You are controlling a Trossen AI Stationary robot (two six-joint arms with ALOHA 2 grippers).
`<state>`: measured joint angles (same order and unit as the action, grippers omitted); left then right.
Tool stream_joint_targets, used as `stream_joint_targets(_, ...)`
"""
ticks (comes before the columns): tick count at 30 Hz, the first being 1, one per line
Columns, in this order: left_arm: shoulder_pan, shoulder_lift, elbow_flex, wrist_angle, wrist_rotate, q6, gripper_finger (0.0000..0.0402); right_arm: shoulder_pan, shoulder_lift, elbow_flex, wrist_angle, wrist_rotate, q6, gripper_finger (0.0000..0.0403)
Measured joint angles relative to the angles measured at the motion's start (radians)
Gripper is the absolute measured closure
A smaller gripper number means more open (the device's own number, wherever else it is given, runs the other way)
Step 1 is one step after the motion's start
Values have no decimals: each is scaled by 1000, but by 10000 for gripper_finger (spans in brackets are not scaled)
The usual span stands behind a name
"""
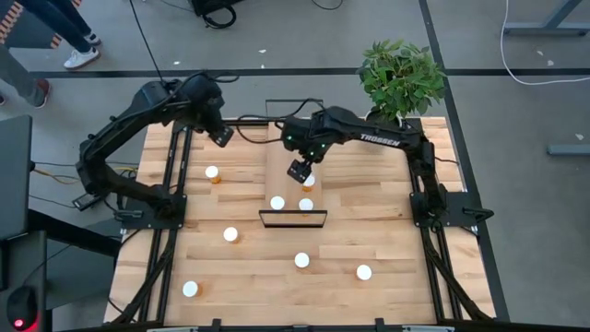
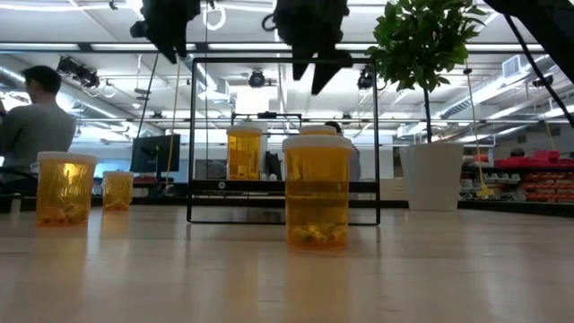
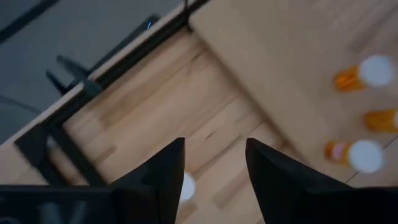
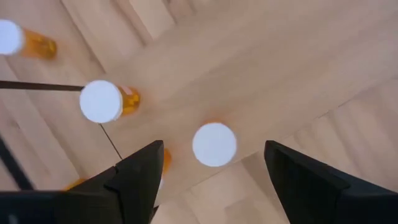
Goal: Pick and place medicine bottles onto shelf by color
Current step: Put the orange pill bottle on the shelf aligned with the other orange pill bottles
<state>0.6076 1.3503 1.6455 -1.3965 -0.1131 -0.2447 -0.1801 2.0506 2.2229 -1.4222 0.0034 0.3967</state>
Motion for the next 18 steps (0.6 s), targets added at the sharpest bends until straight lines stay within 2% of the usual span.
stream_joint_targets(5, 31, 50, 0, -61, -1, 55, 191, 0, 0, 125, -70, 44, -29, 116)
stream_joint_targets(10, 65, 99, -10, -109, 1, 131, 149, 0, -46, 119, -81, 77, -26, 116)
stream_joint_targets(15, 102, 95, -180, -88, 2, 159, 106, 6, -87, 117, -111, 139, -30, 116)
stream_joint_targets(18, 104, 72, -309, -45, 50, 140, 88, 7, -122, 118, -116, 190, -31, 116)
